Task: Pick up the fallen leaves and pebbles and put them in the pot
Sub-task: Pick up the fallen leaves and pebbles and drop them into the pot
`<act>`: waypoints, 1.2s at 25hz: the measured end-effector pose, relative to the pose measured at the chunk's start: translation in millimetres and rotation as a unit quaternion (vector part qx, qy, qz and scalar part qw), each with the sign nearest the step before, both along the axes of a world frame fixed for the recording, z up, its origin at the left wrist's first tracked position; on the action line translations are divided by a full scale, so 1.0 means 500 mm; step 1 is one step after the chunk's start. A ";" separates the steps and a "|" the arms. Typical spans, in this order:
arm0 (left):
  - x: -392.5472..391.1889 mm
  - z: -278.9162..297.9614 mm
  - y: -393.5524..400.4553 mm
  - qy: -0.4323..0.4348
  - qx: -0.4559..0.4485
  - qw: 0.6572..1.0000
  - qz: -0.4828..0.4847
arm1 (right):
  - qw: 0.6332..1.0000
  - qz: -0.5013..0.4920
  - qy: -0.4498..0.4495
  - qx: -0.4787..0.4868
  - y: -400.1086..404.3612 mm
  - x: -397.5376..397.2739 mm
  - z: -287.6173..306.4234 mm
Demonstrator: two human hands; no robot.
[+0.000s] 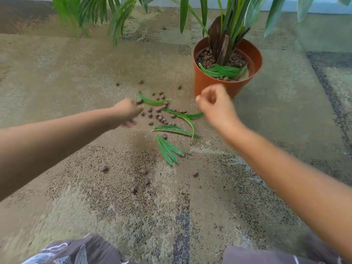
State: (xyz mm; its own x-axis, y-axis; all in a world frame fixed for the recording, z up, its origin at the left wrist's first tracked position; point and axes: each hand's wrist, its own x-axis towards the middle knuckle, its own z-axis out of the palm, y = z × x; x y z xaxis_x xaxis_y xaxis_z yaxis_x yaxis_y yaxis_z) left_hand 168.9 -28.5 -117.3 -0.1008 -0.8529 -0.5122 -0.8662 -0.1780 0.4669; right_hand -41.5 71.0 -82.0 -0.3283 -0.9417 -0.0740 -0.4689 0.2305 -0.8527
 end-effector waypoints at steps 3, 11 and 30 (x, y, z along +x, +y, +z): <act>0.134 -0.041 0.033 -0.218 0.135 0.961 -0.100 | 0.940 0.245 0.125 0.203 0.080 0.019 -0.087; 0.196 -0.098 0.103 -0.184 0.169 0.961 -0.118 | 0.912 0.270 0.161 0.262 0.156 0.034 -0.195; 0.040 -0.053 0.239 -0.157 0.156 0.926 -0.304 | 0.766 -0.104 -0.567 0.286 0.147 0.092 -0.148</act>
State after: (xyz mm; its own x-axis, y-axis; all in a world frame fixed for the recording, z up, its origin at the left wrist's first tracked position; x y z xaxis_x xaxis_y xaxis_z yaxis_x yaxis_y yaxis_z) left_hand 188.8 90.9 -143.7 -0.3184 -0.4926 -0.8099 -0.9349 0.3047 0.1822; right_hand 4.5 144.4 -155.9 0.1133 -0.5859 -0.8024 0.5948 0.6869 -0.4176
